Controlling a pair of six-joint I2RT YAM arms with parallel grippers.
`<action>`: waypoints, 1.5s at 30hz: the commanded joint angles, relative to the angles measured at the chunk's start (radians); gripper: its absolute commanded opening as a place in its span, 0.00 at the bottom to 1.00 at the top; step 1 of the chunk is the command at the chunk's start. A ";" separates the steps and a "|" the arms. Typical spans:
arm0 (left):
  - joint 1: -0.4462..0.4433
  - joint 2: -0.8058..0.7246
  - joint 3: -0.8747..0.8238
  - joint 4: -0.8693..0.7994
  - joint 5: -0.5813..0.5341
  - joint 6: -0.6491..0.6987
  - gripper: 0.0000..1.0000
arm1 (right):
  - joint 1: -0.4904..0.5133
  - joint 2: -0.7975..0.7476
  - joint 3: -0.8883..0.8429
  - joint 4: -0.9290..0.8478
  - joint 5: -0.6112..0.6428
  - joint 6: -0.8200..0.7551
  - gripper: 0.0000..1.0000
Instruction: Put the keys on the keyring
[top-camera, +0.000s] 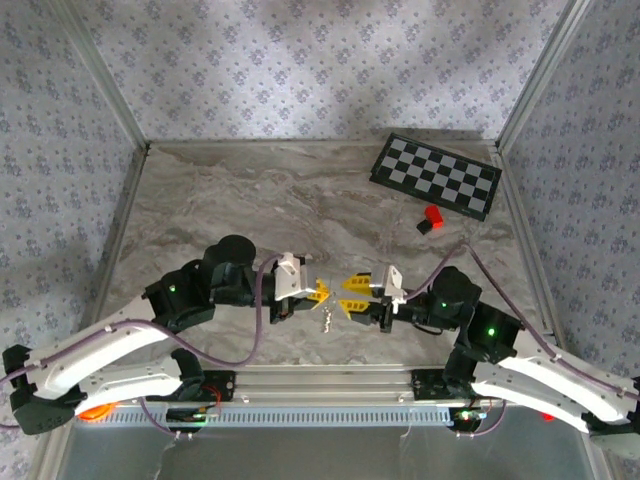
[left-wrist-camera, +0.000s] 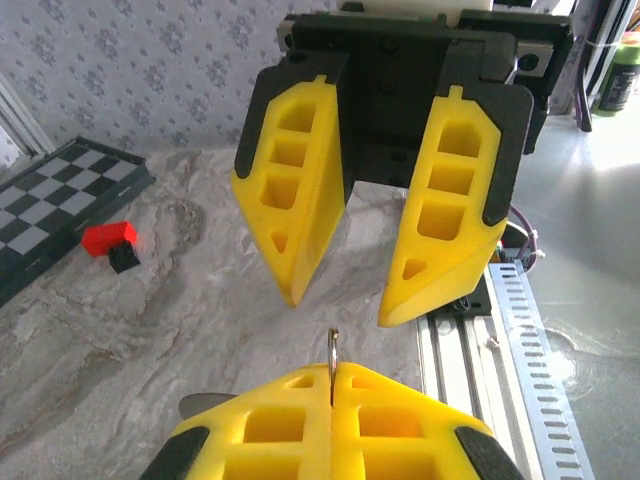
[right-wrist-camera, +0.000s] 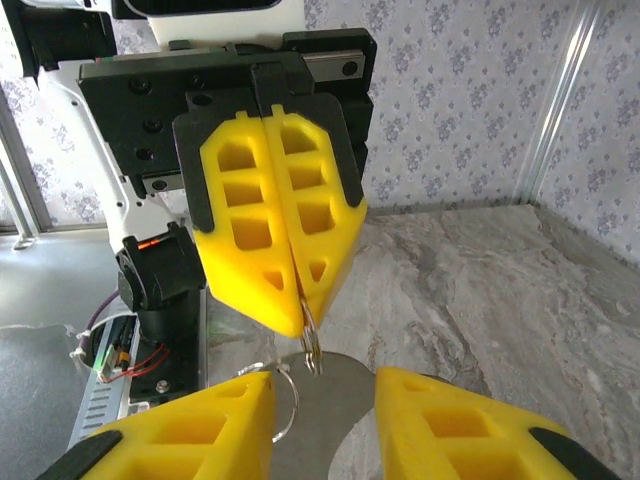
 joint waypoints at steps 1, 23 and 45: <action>0.000 0.002 0.050 -0.011 0.003 0.029 0.00 | 0.015 0.015 0.039 -0.008 0.024 -0.023 0.30; -0.009 -0.008 0.021 -0.003 -0.011 0.008 0.10 | 0.078 0.052 0.059 -0.027 0.123 -0.077 0.00; -0.007 -0.114 -0.072 0.122 -0.006 -0.049 0.28 | 0.058 0.037 -0.002 0.175 -0.023 0.035 0.00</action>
